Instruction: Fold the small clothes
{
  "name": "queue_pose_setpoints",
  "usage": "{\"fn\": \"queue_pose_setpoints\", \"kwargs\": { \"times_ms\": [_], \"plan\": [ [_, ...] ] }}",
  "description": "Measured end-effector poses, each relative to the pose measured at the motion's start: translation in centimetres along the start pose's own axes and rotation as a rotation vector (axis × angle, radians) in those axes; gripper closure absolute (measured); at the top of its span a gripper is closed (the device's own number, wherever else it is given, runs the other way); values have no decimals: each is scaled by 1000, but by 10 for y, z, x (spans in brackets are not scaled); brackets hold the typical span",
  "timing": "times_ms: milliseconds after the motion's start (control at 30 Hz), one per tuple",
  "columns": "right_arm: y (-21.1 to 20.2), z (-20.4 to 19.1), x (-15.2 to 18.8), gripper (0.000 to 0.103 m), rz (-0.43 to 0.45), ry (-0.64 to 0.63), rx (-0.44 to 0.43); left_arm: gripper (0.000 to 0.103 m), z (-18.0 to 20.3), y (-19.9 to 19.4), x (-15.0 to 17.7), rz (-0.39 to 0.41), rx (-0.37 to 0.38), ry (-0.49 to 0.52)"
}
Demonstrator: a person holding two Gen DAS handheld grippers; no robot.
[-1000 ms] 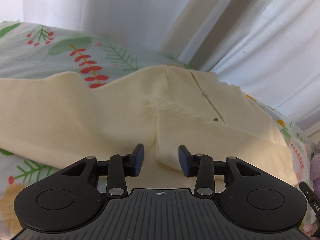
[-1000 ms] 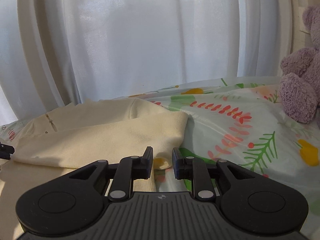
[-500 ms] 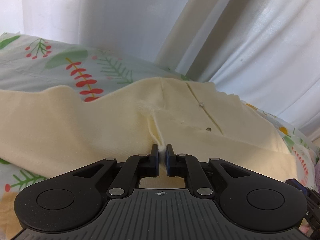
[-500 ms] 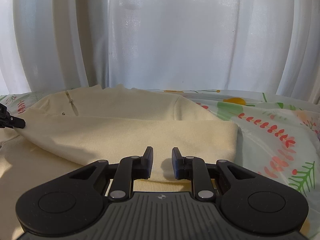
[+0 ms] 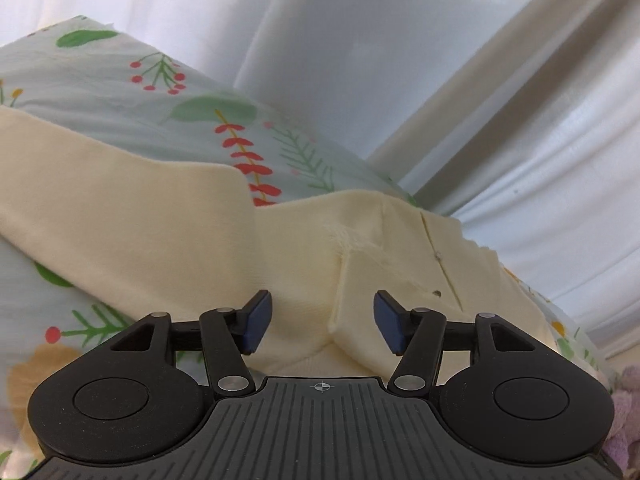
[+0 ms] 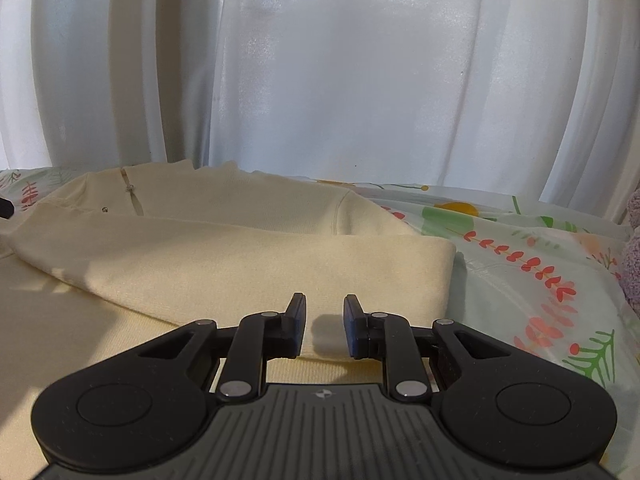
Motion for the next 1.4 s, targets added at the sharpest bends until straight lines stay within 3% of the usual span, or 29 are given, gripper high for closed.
{"fn": "queue_pose_setpoints", "kwargs": {
  "times_ms": [33,133,233,367,467,533,733,833,900,967,1000,1133,1233,1400],
  "plan": [
    [6,1,5,83,-35,-14,11,32,-15,-6,-1,16,-17,-45],
    [4,1,6,83,-27,-23,10,32,-66,-25,-4,50,-79,-160],
    [-6,5,1,83,-27,49,-19,34,-127,-50,-5,94,-160,-286],
    [-21,10,2,81,-32,128,-34,35,-202,-80,-6,197,-214,-471],
    [-27,10,6,81,-64,165,-44,42,-248,-89,-5,228,-230,-589],
    [-30,9,7,81,-72,174,-42,50,-267,-93,-6,240,-222,-620],
    [-42,1,2,76,-55,178,-43,53,-305,-92,-14,328,-162,-733],
    [-44,-1,0,75,-56,187,-48,61,-320,-87,-21,360,-134,-801],
    [-46,-3,1,75,-59,184,-44,73,-330,-85,-23,363,-156,-805],
    [-47,-4,1,75,-62,179,-44,92,-336,-80,-25,359,-170,-808],
    [-47,-5,2,75,-65,177,-41,95,-339,-79,-24,363,-168,-819],
    [-48,-5,3,75,-69,172,-28,95,-342,-79,-22,396,-141,-855],
    [-49,-4,3,75,-65,173,-20,95,-322,-86,-37,431,-159,-715],
    [-50,-3,4,75,-62,191,-24,95,-245,-97,-75,473,-47,-466]
  ]
}}
Point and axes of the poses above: each gripper's, at about its wrist camera, not at the fingertips, and y roughly the way its jaws point, z to its right, x to its underside, the point moved 7 cm from there along y, roughly the way its jaws point, and after that the axes turned 12 degrees about y, right-handed, at the moved point
